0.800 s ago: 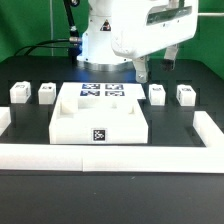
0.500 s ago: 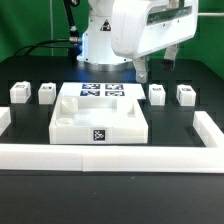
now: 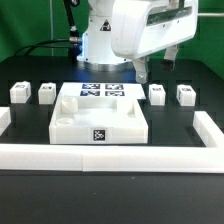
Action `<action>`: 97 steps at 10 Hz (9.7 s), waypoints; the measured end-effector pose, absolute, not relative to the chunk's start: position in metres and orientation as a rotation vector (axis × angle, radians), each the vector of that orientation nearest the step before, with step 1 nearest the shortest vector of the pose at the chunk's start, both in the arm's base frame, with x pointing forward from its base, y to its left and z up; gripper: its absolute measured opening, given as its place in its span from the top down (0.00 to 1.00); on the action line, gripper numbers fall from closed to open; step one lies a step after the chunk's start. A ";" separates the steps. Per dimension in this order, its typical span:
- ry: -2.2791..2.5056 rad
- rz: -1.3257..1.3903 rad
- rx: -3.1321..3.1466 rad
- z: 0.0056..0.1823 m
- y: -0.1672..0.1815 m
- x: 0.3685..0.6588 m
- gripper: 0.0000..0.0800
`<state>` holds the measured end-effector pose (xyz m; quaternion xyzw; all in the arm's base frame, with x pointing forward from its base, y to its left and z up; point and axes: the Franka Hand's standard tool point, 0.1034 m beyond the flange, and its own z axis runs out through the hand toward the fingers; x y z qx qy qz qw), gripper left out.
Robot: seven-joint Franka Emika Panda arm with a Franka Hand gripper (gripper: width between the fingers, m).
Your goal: Assemble square table
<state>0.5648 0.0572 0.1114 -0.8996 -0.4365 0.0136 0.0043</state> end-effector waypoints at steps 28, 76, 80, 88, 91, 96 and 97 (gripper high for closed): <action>-2.214 0.017 -2.171 0.007 -0.040 0.443 0.88; -1.135 -0.118 -2.877 0.055 0.139 0.480 0.19; -0.616 -0.071 -3.014 0.055 0.152 0.469 0.19; -0.193 0.125 -3.074 0.054 0.164 0.445 0.19; -0.073 0.600 -3.136 0.048 0.172 0.412 0.19; -0.061 1.081 -3.039 0.045 0.166 0.405 0.19; -0.047 1.149 -3.018 0.042 0.167 0.405 0.19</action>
Offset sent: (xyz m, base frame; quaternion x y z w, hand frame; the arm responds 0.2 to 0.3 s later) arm -0.0430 -0.0217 -0.0065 -0.0071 0.0061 -0.0877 0.9961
